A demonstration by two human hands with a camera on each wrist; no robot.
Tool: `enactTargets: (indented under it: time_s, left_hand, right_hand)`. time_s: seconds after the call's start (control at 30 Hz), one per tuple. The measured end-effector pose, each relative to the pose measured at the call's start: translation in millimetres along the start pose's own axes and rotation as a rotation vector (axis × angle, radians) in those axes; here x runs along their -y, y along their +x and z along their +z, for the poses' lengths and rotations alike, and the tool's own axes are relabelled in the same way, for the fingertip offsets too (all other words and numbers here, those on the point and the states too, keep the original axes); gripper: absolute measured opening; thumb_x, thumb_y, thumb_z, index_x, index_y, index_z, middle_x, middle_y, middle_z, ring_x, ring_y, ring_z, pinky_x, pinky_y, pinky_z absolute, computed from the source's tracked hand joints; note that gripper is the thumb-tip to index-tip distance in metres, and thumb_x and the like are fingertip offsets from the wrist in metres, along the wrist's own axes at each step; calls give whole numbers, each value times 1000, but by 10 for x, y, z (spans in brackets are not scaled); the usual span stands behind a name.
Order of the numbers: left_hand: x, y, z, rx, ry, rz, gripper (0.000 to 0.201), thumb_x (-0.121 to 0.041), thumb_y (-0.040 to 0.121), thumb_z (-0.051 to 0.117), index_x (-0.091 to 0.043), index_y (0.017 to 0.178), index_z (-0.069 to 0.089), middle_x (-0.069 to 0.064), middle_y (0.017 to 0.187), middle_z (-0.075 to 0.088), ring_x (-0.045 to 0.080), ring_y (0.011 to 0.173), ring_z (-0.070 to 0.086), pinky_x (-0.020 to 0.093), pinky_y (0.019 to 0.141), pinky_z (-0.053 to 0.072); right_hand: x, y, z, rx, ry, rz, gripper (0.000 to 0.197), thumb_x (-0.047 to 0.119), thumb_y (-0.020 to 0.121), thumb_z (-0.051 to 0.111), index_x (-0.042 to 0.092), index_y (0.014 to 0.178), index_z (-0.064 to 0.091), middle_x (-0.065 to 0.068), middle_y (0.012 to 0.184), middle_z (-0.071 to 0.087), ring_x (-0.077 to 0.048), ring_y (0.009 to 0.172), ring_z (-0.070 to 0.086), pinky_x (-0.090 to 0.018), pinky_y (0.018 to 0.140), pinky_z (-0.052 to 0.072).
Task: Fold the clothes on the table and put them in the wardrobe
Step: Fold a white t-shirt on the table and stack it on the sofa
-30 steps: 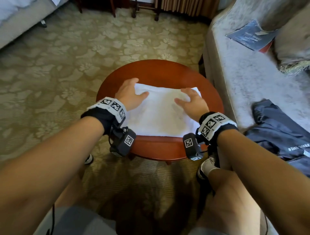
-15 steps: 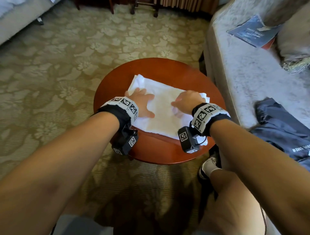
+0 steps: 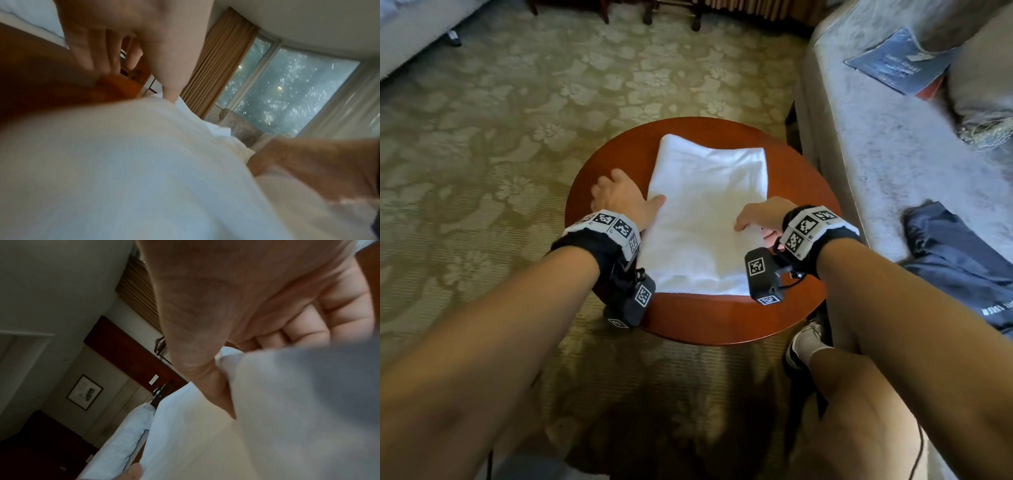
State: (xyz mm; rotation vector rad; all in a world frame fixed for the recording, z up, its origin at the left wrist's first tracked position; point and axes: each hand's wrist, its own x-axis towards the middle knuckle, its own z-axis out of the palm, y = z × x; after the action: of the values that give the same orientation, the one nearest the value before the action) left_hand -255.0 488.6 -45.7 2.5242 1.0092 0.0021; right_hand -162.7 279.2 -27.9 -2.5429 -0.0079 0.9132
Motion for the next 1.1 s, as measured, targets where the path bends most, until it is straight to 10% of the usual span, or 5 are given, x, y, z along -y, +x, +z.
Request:
enactTargets:
  time_s: [0.13,0.3,0.47,0.63,1.1]
  left_hand:
    - [-100,-48,-28,200,-208,-48,42,-41,85,67,-6,67,52,6,67,52,22,59,52,29,47,37]
    - [-198,-3,-104,326,-481,-136,42,-39,85,68,-3,105,60,9,95,62,30,88,60,35,76,48]
    - [-247,127,-75,349,-550,-153,48,-27,81,74,-4,121,62,12,118,65,32,103,63,41,92,52]
    - [-174,390,79,474,-638,-203,72,-35,54,83,-6,117,64,13,106,71,36,95,68,49,90,53]
    - [-9,152,21,511,-1010,-80,26,0,93,56,-8,117,64,6,96,70,20,81,68,35,75,57]
  right_hand:
    - [-120,-18,10,-110,227,5,36,38,80,74,9,99,63,-7,91,67,-24,83,64,-34,73,54]
    - [-235,-6,-40,-47,618,1,32,26,79,80,5,101,68,-13,95,76,-23,82,71,-41,88,58]
    - [-324,85,-46,71,740,-21,34,24,82,77,8,109,67,-8,101,76,-20,81,72,-25,65,53]
    - [-233,103,-35,114,733,-124,21,21,89,70,16,109,65,-4,103,74,-18,88,72,-24,66,56]
    - [-436,139,-55,131,785,-264,28,1,96,56,20,115,66,6,71,75,-11,57,70,-18,49,52]
